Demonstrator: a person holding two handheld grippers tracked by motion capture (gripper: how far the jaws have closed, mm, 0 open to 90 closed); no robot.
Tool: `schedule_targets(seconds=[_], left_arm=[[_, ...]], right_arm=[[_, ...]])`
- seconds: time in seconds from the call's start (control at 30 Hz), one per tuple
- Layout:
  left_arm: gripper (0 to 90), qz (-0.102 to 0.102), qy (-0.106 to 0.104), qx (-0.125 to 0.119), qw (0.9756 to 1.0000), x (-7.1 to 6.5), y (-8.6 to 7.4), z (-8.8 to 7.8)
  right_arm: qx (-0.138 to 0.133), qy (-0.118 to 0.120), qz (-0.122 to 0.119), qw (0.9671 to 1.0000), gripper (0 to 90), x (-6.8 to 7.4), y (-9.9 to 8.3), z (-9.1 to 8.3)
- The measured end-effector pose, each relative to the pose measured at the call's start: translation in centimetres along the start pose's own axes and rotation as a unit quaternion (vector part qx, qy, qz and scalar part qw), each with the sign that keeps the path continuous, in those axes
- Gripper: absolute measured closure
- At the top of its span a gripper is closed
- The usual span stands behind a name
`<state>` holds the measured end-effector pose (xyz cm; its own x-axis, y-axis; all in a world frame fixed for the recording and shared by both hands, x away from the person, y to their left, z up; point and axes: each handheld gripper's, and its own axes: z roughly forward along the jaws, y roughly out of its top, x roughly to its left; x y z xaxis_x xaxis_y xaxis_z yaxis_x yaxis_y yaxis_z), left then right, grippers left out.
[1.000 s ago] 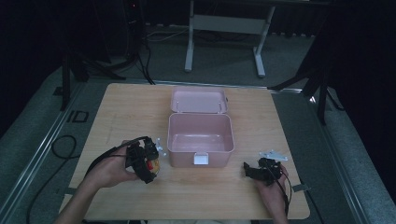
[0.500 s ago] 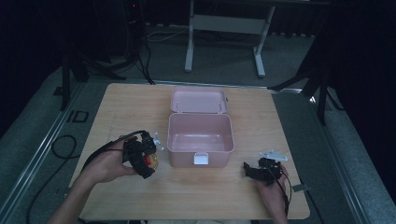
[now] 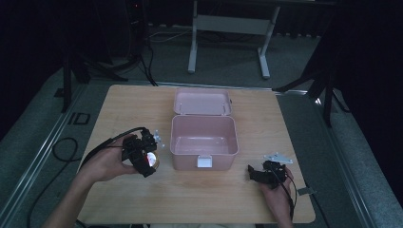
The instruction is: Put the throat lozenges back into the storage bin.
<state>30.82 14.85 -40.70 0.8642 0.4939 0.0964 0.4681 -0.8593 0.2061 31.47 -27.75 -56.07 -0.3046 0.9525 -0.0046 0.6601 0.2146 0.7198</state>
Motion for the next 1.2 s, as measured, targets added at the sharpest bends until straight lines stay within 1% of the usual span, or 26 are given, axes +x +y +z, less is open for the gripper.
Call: schedule_targets(seconds=[0.37,0.43,0.57,0.63,0.77,0.97,1.2], left_arm=[[20.7,-0.004,-0.002,-0.004,1.0,0.6,0.0,-0.9],[20.7,-0.005,-0.006,-0.009,0.9999,0.8,0.0,-1.2],[20.7,-0.004,-0.002,-0.009,0.9999,0.9,0.1,-1.5],[20.7,-0.006,-0.007,-0.014,0.9999,1.1,0.1,-1.8],[20.7,-0.007,-0.003,-0.017,0.9998,1.2,0.2,-2.2],[20.7,-0.008,-0.006,-0.022,0.9997,1.4,0.4,-2.6],[20.7,-0.009,-0.001,-0.023,0.9997,1.7,0.6,-3.1]], right_arm=[[0.0,0.0,0.001,1.0,12.0,0.0,0.0,0.0],[0.0,0.0,0.001,1.0,12.0,0.0,0.0,0.0],[0.001,0.0,0.0,1.0,12.0,0.0,0.0,0.0],[0.0,0.0,0.0,1.0,12.0,0.0,0.0,0.0],[0.0,0.0,-0.001,1.0,12.0,0.0,0.0,0.0],[0.0,0.0,0.0,1.0,12.0,0.0,0.0,0.0],[0.0,0.0,0.001,1.0,12.0,0.0,0.0,0.0]])
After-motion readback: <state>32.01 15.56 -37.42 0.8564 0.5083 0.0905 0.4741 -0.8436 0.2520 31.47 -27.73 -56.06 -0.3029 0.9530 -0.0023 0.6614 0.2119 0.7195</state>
